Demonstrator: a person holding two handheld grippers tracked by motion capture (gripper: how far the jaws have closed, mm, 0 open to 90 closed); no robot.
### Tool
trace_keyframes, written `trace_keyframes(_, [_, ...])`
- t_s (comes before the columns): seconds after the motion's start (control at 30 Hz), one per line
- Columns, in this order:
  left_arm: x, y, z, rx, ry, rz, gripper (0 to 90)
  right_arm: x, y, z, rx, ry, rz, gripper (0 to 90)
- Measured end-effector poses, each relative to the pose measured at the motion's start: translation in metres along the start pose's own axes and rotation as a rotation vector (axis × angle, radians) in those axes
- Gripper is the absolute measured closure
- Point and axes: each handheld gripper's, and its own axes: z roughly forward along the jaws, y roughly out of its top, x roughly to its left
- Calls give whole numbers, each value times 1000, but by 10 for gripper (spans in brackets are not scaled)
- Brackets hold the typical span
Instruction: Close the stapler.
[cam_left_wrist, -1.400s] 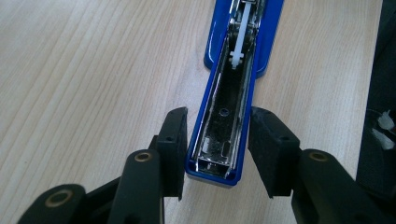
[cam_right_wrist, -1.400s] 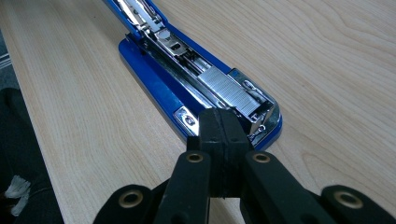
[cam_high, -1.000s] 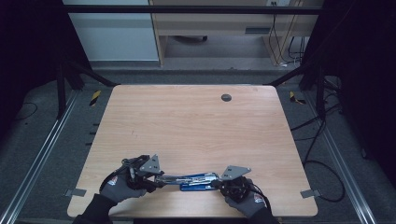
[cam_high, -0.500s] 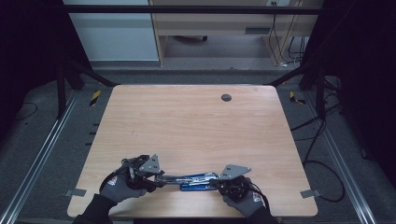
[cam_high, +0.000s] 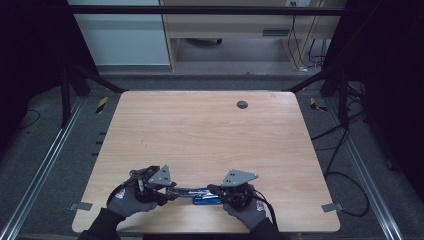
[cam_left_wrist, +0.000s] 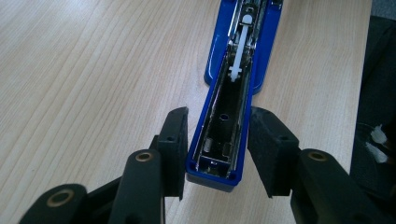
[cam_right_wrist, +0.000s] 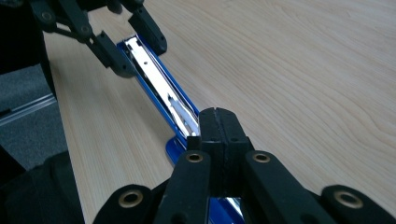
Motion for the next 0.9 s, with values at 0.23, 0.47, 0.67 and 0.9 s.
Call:
trace_keyframes(0.23, [0, 0, 0, -2, 0, 3, 587, 9, 11, 19, -10, 12, 3, 900])
trace_keyframes(0.47, [0, 0, 0, -2, 2, -1, 587, 14, 16, 31, -16, 18, 7, 900])
trace_keyframes(0.67, [0, 0, 0, -6, 2, -6, 586, 20, 18, 41, -4, 25, -2, 900])
trace_keyframes(0.9, [0, 0, 0, -7, 0, -9, 585, 26, 19, 52, 14, 34, -7, 900])
